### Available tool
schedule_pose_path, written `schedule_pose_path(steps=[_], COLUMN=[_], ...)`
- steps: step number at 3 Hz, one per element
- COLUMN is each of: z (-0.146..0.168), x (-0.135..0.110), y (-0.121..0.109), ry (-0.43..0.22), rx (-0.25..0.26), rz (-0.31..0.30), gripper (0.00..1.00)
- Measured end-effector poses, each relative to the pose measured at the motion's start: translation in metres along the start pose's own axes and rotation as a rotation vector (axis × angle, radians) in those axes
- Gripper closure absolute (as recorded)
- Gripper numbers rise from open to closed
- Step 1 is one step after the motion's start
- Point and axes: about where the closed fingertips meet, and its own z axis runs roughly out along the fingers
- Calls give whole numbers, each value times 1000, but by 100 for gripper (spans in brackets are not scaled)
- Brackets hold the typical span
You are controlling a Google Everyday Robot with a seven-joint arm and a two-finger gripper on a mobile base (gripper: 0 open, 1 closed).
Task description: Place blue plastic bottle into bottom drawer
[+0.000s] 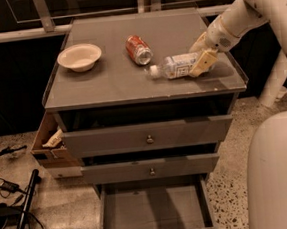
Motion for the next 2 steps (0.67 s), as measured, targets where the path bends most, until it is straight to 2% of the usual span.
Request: schedule_pose_path(steps=[1,2], z=[0,1], x=[0,0], y=[0,0], ry=[0,1], rx=[0,1], rz=[0,-1], gripper=[66,97])
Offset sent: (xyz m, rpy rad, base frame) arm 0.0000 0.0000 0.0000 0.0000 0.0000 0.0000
